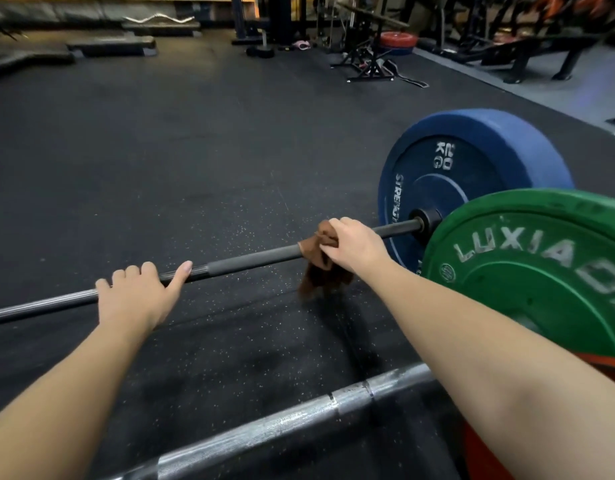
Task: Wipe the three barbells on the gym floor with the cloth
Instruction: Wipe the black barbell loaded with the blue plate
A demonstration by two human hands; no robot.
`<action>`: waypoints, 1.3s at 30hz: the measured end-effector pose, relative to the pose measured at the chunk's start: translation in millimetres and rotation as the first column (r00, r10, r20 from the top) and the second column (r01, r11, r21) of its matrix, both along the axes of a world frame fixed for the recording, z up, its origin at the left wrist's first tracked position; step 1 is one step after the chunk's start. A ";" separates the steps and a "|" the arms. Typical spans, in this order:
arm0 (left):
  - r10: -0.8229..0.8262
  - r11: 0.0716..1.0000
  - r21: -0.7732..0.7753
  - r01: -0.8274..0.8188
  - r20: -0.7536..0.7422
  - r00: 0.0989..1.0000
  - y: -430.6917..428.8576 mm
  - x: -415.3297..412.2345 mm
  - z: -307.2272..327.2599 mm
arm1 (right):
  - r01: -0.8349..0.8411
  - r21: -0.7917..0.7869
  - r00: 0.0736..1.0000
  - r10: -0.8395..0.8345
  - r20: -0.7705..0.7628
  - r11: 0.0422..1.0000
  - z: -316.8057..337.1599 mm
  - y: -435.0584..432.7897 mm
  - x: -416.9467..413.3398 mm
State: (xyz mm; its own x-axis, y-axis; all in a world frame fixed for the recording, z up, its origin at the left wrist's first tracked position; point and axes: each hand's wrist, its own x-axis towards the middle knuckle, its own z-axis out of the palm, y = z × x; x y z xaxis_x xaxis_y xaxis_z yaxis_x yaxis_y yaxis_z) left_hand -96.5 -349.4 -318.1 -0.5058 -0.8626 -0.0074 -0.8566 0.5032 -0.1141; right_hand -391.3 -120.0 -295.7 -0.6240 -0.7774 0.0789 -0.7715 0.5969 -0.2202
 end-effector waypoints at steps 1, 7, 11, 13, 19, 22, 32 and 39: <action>0.000 1.000 -0.001 0.000 -0.001 1.000 0.0 -0.2 -0.1 | 0.033 -0.001 0.999 -0.033 -0.011 0.999 1.7 5.8 -6.6; -0.004 1.000 -0.004 0.004 -0.006 1.000 1.8 -0.5 -0.5 | 0.259 -0.026 0.966 -0.259 0.000 0.966 2.7 36.3 -36.0; -0.004 1.000 -0.003 0.004 0.011 1.000 1.1 -1.0 -1.5 | 0.336 -0.107 0.942 -0.332 0.058 0.936 2.6 14.1 -12.8; -0.010 1.000 -0.002 0.010 0.004 1.000 0.6 -1.2 -1.0 | 0.268 -0.092 0.963 -0.264 0.057 0.959 2.4 0.4 0.4; -0.012 1.000 -0.014 0.012 -0.005 1.000 0.2 0.0 -1.8 | 0.066 -0.029 0.995 -0.063 0.082 0.997 -0.4 -23.7 23.7; -0.013 1.000 -0.019 0.013 -0.002 1.000 0.7 -0.2 -1.8 | 0.083 -0.007 0.995 -0.083 0.053 0.997 -1.7 -6.5 3.4; -0.019 0.999 -0.041 0.017 -0.037 0.999 1.1 0.3 -4.0 | 0.387 -0.015 0.922 -0.386 0.042 0.922 1.2 33.3 -54.8; -0.010 0.998 -0.060 0.008 -0.033 0.999 2.0 -2.0 -5.5 | 0.255 -0.029 0.965 -0.252 0.074 0.967 -1.4 -20.6 -0.6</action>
State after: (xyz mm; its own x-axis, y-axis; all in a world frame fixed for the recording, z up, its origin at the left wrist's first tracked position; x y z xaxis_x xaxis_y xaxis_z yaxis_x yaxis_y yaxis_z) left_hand -98.5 -347.4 -323.7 -0.5126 -0.8564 0.0616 -0.8560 0.5039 -0.1157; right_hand -391.9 -140.6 -297.1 -0.8054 -0.5902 0.0546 -0.5779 0.7613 -0.2941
